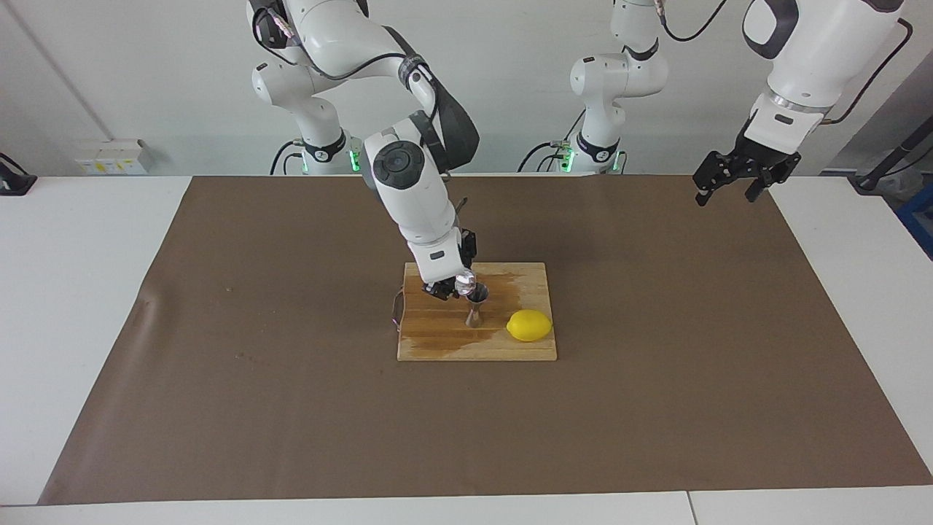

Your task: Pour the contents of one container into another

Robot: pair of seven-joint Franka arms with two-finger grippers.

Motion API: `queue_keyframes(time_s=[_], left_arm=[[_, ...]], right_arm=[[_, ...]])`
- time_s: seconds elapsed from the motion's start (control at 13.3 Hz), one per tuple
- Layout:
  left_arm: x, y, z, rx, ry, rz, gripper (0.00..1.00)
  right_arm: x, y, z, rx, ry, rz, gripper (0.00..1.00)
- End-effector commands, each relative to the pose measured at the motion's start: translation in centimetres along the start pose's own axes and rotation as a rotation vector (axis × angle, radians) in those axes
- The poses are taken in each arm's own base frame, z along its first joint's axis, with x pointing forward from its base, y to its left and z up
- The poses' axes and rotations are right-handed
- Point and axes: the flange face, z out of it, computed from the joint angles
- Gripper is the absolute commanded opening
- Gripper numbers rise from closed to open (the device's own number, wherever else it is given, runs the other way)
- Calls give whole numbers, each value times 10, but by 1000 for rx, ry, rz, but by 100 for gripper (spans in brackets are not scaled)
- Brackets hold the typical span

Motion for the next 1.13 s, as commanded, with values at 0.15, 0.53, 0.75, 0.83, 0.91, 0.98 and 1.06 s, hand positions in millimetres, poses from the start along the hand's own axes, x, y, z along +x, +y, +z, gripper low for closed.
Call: queue_keyframes(time_s=[0.15,0.53,0.75,0.83,0.91,0.98,1.06], left_arm=[[-4,2,-1,-12,2,-4,100],[-4,-1,0,-12,0,-13,100],[-6,-1,1,-11,-13,-16,100],[-7,-1,1,-11,-15,-16,100],[-7,-1,1,-11,-15,-16,100],[-7,-1,1,-11,-15,-16,100],[-7,-2,1,-11,-15,-19,100]], right_arm=[[12,5,-3,-18,-26,27,0],[17,5,0,-16,-53,45,0],[18,7,3,-21,-64,54,0],[18,7,3,-18,-69,56,0],[18,7,3,-17,-71,60,0],[21,6,-1,-21,-64,55,0],[21,6,0,-22,-75,61,0]])
